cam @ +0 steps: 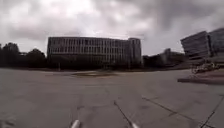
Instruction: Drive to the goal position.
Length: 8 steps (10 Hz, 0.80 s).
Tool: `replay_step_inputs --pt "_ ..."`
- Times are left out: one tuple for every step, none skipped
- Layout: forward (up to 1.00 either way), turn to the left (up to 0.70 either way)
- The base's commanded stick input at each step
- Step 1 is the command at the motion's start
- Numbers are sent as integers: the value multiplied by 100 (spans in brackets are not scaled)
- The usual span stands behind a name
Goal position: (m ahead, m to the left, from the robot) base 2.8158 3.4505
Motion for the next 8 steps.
replay_step_inputs --pt "70 0" --pt "70 -5" --pt "70 -17" --pt "70 -1" --pt "70 0" --pt "70 0" --pt "70 -25" --pt "70 -8"
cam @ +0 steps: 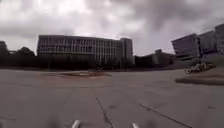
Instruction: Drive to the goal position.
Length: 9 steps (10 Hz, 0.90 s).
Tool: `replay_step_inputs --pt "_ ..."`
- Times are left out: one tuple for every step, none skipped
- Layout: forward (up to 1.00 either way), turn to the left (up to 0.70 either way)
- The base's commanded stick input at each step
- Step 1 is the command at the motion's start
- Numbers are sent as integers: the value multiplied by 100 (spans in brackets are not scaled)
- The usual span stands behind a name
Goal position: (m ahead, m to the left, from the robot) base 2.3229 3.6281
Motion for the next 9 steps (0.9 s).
replay_step_inputs --pt "70 0" --pt "70 -1" --pt "70 -11" --pt "70 -24" --pt "70 -9" --pt "70 0" --pt "70 -4" --pt "70 -19" --pt "70 -5"
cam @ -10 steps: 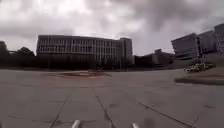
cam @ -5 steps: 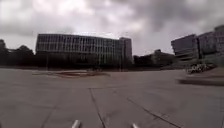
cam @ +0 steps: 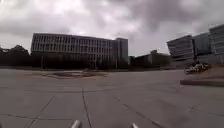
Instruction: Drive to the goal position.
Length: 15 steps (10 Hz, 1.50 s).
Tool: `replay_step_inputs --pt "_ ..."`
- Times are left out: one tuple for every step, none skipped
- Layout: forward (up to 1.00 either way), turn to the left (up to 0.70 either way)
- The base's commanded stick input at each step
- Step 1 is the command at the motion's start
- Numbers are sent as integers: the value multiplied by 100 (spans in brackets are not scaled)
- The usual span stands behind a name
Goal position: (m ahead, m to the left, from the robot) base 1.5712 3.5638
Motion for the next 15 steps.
replay_step_inputs --pt "70 0" --pt "70 0" --pt "70 -17" --pt "70 -7" --pt "70 0" --pt "70 0" --pt "70 0" --pt "84 0" --pt "85 0" --pt "85 0" --pt "99 0" --pt "100 -29" --pt "100 -9" --pt "100 -1" --pt "100 -15"
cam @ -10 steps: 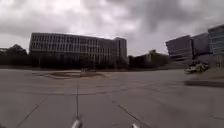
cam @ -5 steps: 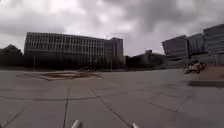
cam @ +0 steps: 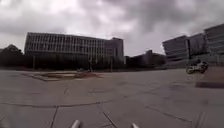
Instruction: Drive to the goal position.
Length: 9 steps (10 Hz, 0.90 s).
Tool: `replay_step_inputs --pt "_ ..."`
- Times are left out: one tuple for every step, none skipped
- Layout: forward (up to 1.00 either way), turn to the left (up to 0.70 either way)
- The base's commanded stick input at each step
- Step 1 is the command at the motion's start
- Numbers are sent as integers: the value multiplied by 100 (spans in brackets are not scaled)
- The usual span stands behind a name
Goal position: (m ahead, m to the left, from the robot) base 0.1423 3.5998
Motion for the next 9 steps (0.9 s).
replay_step_inputs --pt "100 -15" --pt "100 -2" --pt "100 -6" --pt "100 -15" --pt "100 -25" --pt "100 0" --pt "100 -19" --pt "100 -27" --pt "100 -15"
